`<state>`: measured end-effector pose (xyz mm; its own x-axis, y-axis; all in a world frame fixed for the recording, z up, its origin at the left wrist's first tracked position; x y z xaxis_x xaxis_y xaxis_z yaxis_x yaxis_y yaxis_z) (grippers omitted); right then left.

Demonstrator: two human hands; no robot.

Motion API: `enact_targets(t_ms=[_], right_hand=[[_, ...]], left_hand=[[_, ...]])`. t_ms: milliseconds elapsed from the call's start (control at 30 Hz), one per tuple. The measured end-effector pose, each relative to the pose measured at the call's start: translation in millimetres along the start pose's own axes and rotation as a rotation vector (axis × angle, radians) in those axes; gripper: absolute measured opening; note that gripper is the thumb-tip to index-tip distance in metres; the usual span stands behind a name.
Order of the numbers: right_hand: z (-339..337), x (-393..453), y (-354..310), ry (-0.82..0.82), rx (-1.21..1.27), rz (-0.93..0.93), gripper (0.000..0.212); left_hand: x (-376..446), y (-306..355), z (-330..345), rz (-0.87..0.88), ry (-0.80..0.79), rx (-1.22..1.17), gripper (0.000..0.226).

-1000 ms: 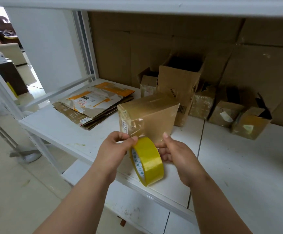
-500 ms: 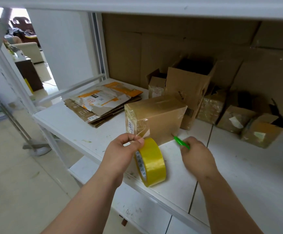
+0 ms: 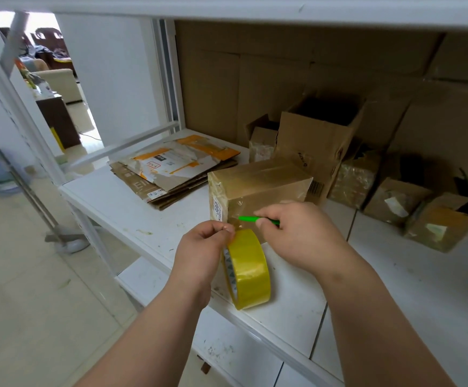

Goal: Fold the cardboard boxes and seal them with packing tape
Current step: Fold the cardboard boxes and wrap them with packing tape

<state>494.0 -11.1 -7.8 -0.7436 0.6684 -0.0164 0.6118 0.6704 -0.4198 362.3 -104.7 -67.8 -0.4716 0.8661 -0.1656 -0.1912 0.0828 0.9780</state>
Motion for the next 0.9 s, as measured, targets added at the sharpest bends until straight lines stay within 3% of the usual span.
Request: enact_targets(t_ms=[333,600,767,833,900], right_hand=[[3,8,-10,0.037,-0.168,-0.001,0.027],[11,5,58,0.021,-0.132,0.313,0.026],[57,1,82,-0.194,-0.172,0.474,0.030],[65,1,85,-0.181,-0.236,0.492,0.035],[63,3,82,-0.069,-0.190,0.470,0.036]], left_hand=[[6,-2,-1,-0.008,0.030,0.004,0.021],[9,-2,-4,-0.022,0.020,-0.017,0.019],[10,-1,1,-0.035,-0.015,-0.008,0.015],[10,-1,2,-0.041,-0.015,-0.010,0.015],[11,-1,1,-0.043,-0.008,-0.010,0.015]])
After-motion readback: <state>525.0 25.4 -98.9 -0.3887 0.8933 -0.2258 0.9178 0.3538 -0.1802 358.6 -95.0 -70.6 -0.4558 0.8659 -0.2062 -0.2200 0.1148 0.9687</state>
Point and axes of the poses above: each hand's wrist, its own x-axis towards the middle knuckle, its own z-axis out of the palm, y = z × x, the point moved 3 cm from there along x, towards the middle knuckle, and after that the axes turned 13 degrees about -y, right-handed, at the moved point
